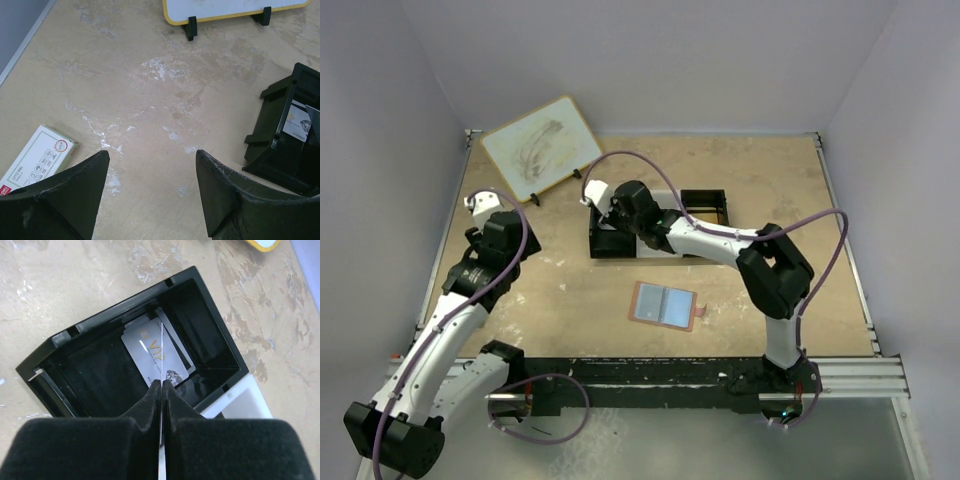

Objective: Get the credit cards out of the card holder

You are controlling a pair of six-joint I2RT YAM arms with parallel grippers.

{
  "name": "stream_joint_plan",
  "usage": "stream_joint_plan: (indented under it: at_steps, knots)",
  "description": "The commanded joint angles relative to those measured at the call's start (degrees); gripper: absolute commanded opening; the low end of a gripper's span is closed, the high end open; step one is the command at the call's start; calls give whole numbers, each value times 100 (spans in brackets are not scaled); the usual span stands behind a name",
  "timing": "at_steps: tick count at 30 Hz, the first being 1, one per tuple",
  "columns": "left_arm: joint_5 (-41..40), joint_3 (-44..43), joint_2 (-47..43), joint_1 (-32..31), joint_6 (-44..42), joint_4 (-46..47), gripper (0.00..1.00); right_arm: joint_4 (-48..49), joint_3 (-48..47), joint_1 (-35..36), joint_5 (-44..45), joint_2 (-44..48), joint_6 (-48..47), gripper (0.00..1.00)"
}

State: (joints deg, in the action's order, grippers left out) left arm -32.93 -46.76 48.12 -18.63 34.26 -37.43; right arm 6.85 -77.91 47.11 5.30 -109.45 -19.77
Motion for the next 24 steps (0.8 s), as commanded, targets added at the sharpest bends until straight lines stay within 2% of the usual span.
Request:
stream_joint_plan:
  at_steps: [1, 4, 10, 24]
  knots:
    - [-82, -66, -140, 18, -94, 139, 68, 153, -424, 161, 290, -207, -1172, 0]
    - [-72, -68, -137, 19, -94, 132, 68, -63, -683, 195, 444, -468, -1465, 0]
    - [-41, -94, -128, 18, -113, 138, 68, 98, -727, 228, 784, -792, -2117, 0]
    - [-38, -81, -184, 26, -121, 139, 68, 669, -698, 228, 870, -1293, -3327, 0]
